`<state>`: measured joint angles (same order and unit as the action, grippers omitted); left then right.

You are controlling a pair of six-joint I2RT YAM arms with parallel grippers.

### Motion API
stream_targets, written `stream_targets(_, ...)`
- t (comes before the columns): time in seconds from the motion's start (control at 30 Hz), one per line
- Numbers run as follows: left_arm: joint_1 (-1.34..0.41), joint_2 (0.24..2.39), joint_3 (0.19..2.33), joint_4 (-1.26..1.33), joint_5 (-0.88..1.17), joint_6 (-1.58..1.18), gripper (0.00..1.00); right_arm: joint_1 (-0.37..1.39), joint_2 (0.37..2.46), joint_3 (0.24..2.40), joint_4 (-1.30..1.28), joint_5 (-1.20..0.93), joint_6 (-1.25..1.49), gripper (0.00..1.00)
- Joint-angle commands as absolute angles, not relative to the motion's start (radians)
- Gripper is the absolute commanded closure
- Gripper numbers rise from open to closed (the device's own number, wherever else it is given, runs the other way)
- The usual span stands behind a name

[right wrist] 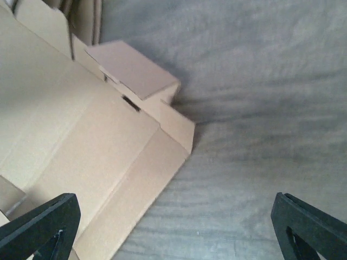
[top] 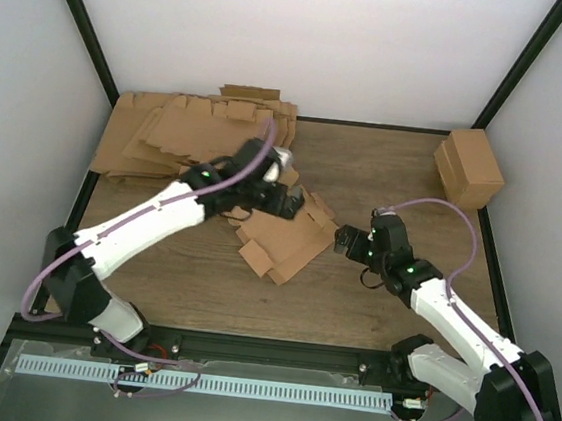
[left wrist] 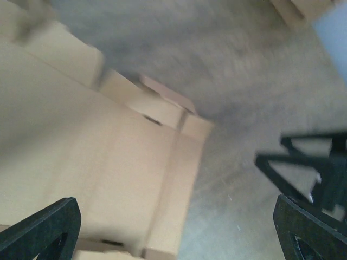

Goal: Fold the paper box

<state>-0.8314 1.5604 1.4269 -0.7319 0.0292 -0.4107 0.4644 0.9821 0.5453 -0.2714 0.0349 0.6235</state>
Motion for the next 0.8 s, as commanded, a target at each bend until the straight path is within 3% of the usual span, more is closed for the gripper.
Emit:
stream_targets(0.0, -0.659, 1.474, 1.339, -0.653, 0.071, -0.408, 0.00, 0.472, 1.037, 0.594, -0.373, -0.038, 0.708, 0.00)
stream_targets(0.2, -0.427, 1.414, 1.216, -0.588, 0.106, -0.370, 0.00, 0.473, 1.095, 0.564, -0.322, -0.193, 0.797, 0.03)
stream_targets(0.43, -0.222, 1.513, 1.232, -0.532, 0.165, -0.340, 0.00, 0.472, 1.139, 0.502, -0.215, -0.325, 0.821, 0.04)
stream_targets(0.77, -0.147, 1.717, 1.376, -0.540, 0.263, -0.266, 0.00, 0.472, 1.126, 0.438, -0.144, -0.420, 0.800, 0.03)
